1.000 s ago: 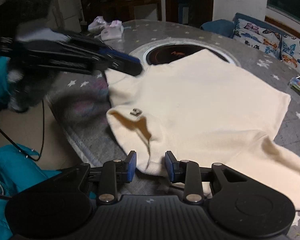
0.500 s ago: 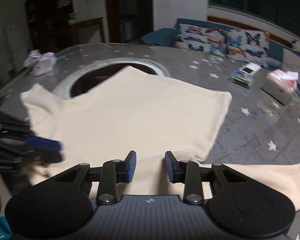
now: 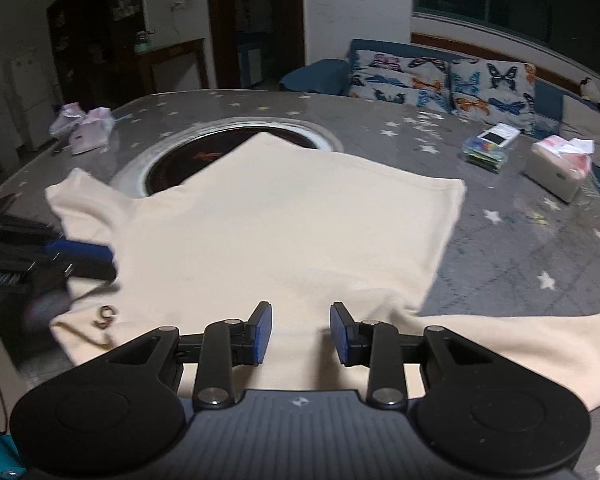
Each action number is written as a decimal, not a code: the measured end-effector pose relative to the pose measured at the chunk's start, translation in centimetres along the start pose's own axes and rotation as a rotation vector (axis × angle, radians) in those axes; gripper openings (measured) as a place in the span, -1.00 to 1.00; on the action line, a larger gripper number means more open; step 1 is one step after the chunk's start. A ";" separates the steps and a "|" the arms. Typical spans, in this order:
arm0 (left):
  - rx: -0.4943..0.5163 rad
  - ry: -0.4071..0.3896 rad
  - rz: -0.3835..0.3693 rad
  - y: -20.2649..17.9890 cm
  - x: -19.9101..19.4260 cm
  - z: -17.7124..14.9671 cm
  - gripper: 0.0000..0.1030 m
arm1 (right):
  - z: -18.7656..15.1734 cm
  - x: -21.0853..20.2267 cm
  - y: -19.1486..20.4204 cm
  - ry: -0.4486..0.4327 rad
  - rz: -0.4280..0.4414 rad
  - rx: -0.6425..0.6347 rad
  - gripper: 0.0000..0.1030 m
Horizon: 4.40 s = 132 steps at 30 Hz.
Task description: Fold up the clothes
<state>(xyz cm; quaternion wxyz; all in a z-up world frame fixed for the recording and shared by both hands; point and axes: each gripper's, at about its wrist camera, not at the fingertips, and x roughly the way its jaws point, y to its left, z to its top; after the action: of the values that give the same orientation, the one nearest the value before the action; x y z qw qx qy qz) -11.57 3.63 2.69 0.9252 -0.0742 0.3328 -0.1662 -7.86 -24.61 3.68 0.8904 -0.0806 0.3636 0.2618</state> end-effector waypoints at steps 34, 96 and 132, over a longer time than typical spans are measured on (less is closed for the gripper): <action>-0.216 -0.156 0.657 14.8 -4.6 2.3 -0.85 | 3.4 4.9 16.6 0.027 0.355 -0.490 -0.52; 0.071 0.040 0.373 3.1 18.4 13.8 -0.30 | 7.4 8.3 -13.3 -0.019 -0.172 0.264 -0.65; 0.020 -0.006 0.434 5.7 17.3 14.6 -0.71 | 13.3 10.4 -13.0 -0.042 -0.126 0.071 -0.37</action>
<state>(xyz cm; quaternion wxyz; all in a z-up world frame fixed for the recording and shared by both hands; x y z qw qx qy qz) 11.77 3.18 2.18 0.9410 0.0079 0.3366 0.0339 13.25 -27.01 5.48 0.9147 -0.0663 0.3483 0.1941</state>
